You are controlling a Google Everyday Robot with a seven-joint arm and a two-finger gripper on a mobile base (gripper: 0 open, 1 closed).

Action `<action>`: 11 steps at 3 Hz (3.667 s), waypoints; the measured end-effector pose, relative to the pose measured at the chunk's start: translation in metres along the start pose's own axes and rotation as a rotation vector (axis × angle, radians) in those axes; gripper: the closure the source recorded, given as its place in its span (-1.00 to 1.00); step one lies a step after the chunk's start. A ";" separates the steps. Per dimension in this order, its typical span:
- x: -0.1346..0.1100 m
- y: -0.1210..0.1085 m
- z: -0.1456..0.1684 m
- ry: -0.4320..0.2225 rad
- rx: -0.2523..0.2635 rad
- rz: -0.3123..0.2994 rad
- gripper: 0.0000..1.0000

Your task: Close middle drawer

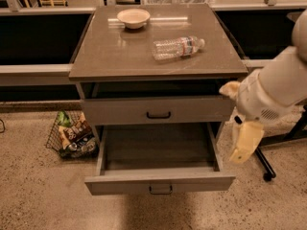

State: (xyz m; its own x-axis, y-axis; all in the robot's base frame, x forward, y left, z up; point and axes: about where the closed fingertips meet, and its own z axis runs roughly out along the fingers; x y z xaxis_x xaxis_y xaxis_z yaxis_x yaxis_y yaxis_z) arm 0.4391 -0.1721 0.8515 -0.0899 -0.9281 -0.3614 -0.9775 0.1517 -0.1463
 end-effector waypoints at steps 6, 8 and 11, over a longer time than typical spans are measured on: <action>0.091 0.090 0.278 -0.205 -0.279 0.000 -0.15; 0.097 0.100 0.301 -0.216 -0.318 0.021 0.93; 0.172 0.093 0.413 -0.160 -0.302 0.072 1.00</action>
Offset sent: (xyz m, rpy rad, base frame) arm -0.0104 0.0217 -0.0667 0.0615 0.0525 0.0802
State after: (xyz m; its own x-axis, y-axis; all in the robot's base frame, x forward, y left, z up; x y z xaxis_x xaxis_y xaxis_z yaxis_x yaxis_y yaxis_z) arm 0.4118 -0.1773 0.3956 -0.1531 -0.8500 -0.5041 -0.9842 0.0852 0.1552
